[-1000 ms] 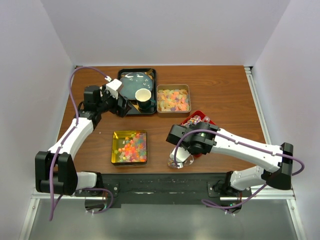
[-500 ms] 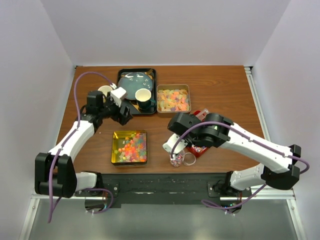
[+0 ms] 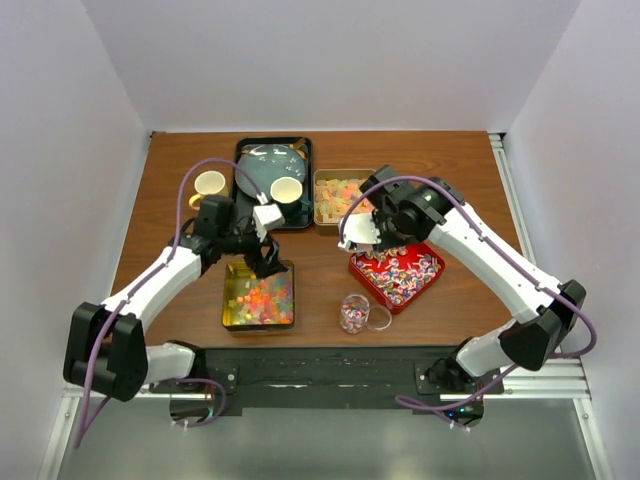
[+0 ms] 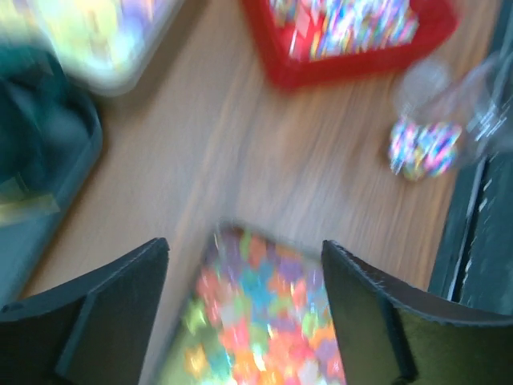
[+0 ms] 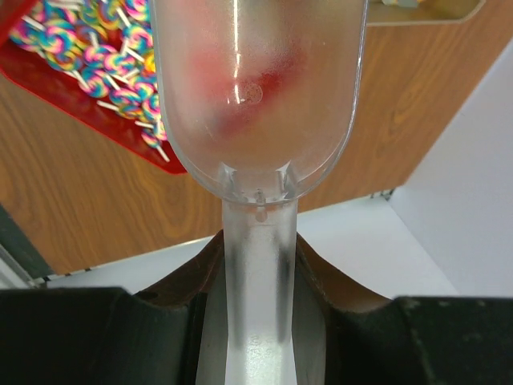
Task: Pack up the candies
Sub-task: Adjust the spatula.
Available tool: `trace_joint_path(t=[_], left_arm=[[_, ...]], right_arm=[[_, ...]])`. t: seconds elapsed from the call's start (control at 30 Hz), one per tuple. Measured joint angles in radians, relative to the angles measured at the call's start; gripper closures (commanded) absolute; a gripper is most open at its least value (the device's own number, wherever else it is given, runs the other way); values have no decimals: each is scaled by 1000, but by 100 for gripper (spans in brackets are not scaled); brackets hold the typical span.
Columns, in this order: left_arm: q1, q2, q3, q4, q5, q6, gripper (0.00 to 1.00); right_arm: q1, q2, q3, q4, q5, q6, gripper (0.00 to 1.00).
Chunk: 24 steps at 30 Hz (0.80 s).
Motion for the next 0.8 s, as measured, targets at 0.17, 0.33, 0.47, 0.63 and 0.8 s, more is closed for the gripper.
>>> trace_joint_path(t=[0.17,0.33,0.47,0.63,0.8], left_arm=[[-7,66,167,136,152,-119,37],[-43,147,228,332,235,-287,37],[-76,228,228,409,262,-389,37],[-89,289,229,455,268,-452,36],[-92,314,262,488,300,-480,30]], right_arm=[[7,39,-40,29,-34,55,100],[7,158,-18,68,-67,117,100],[8,259,116,77,-113,169,100],[9,283,286,79,-200,199,100],[1,245,330,35,-280,183,100]])
